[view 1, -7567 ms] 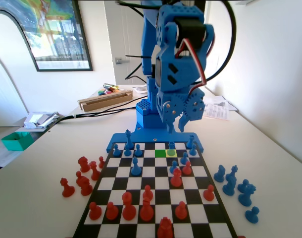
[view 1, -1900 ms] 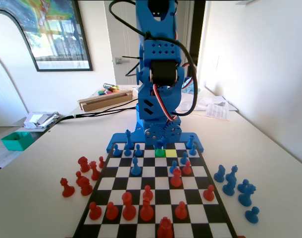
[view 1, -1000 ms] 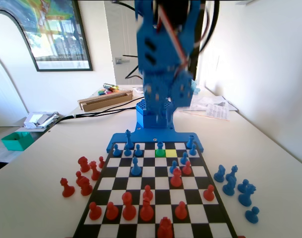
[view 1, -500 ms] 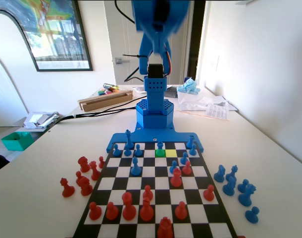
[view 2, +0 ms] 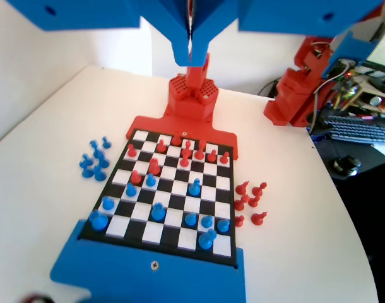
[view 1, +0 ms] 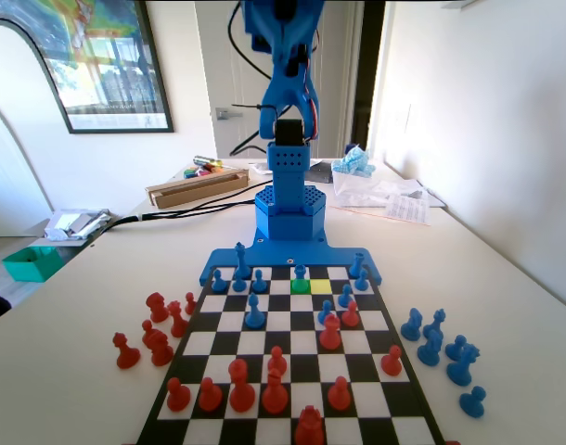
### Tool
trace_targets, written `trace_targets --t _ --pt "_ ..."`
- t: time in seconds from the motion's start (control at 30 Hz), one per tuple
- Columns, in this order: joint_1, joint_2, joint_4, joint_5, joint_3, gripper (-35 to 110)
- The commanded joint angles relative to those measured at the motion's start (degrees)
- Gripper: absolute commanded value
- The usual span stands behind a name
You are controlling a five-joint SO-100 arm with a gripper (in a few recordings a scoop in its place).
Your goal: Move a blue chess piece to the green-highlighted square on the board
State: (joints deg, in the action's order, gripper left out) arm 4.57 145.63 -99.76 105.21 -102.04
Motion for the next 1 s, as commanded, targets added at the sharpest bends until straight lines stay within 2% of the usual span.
trace_targets --t 0.0,0.37,0.5,0.97 --pt "0.88 6.5 -0.88 1.32 -5.1 1" --pt "-1.05 19.25 4.04 -0.35 -20.3 1" --pt "-1.93 21.36 7.65 -1.85 -22.15 1" --pt "-1.76 27.6 9.23 -2.46 -22.41 1"
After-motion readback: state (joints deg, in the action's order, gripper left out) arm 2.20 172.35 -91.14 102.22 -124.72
